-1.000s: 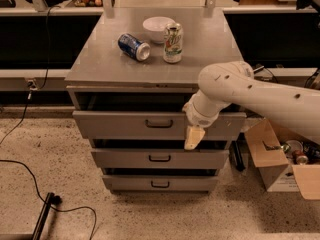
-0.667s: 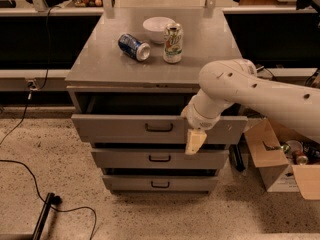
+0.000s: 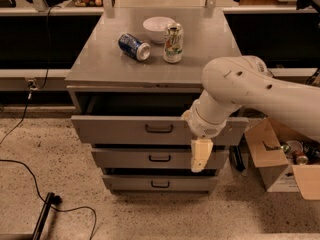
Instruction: Open top drawer
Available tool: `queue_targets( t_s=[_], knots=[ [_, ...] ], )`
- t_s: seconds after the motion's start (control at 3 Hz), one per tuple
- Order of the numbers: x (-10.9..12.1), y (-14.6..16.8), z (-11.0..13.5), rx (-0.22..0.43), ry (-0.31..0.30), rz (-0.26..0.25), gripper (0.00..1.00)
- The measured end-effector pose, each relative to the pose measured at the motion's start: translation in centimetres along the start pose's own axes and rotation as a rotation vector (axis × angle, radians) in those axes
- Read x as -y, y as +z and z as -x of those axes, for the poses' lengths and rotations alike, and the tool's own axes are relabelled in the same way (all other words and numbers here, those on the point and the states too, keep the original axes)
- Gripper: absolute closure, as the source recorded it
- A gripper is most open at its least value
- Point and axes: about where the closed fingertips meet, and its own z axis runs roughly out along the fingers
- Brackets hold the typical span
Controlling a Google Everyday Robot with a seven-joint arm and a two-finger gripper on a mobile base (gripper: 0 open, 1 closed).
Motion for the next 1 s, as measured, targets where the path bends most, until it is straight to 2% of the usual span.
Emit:
queue_targets(
  t_s=[0.33, 0.67, 1.0],
  knots=[
    [0.7, -1.2, 1.5, 0.006, -0.049, -0.057, 0.00],
    [2.9, -0.6, 2.2, -0.001, -0.084, -0.113, 0.00],
    [3.0, -0.6, 2.1, -0.002, -0.086, -0.116, 0.00]
  ],
)
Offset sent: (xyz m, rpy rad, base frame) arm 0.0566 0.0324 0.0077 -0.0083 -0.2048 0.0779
